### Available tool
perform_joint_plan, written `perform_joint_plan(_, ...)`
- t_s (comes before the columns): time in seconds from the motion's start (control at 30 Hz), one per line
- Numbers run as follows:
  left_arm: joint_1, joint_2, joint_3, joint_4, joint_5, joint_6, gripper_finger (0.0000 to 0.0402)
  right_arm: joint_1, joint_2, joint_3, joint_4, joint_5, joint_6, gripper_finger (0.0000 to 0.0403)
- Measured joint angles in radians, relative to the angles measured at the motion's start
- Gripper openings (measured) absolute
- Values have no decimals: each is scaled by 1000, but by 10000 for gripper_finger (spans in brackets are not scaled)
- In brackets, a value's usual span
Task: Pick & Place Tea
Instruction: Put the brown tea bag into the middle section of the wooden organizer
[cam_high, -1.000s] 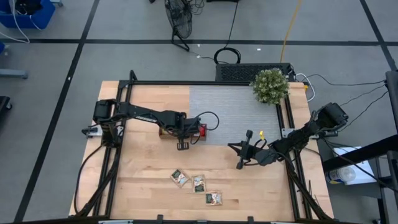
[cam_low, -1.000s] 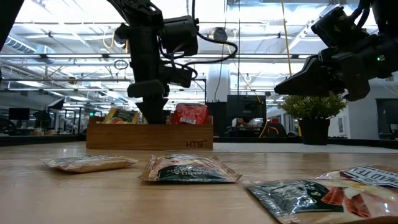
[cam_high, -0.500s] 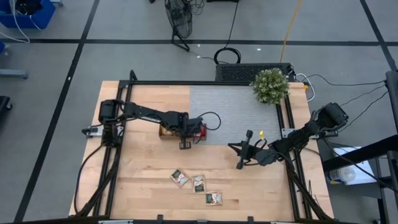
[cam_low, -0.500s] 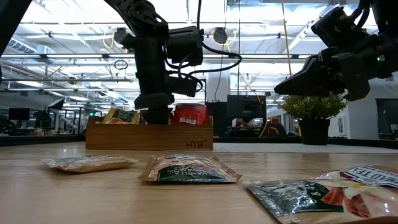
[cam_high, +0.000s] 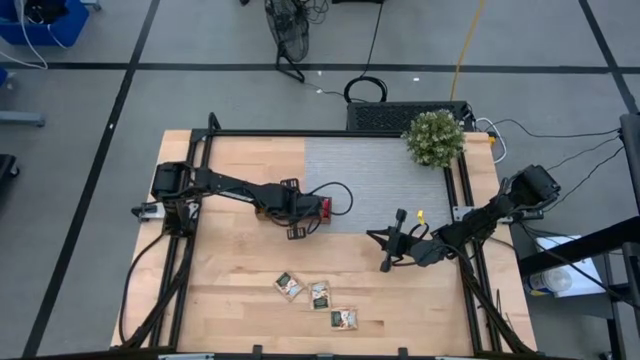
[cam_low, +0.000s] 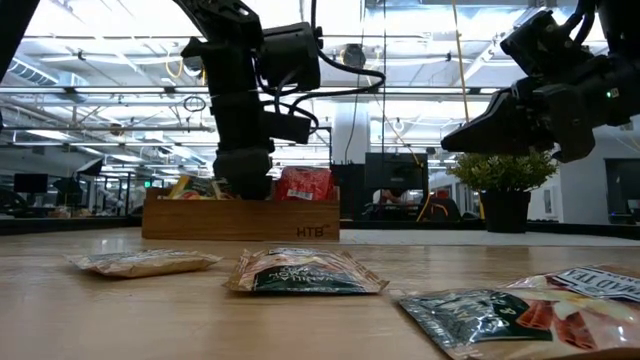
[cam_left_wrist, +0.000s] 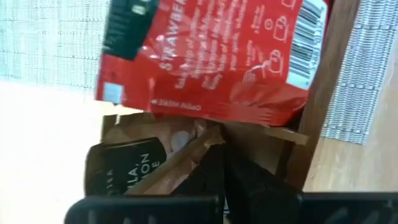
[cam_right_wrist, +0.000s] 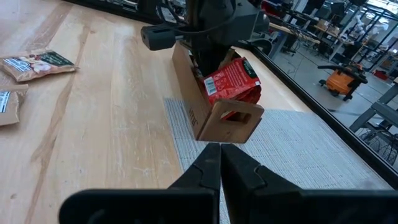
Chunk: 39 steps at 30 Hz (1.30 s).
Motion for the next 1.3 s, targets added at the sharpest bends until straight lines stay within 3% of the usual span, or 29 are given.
perform_joint_plan(0.37, -15, -1, 2, -2, 1, -2, 36, 0, 0, 0, 0, 0, 0, 0)
perform_joint_plan(0.6, -22, -10, 32, -38, 1, 11, 37, 0, 0, 0, 0, 0, 0, 0)
perform_joint_plan(0.77, -24, -10, 84, -163, 5, -21, 37, 0, 0, 0, 0, 0, 0, 0)
perform_joint_plan(0.93, -16, -10, 85, -226, 90, -74, 37, 0, 0, 0, 0, 0, 0, 0)
perform_joint_plan(1.17, -2, -7, 39, -219, 111, -83, 5, 0, 0, 0, 0, 0, 0, 0)
perform_joint_plan(1.3, 15, -7, 20, -188, 114, -84, 16, 0, 0, 0, 0, 0, 0, 0)
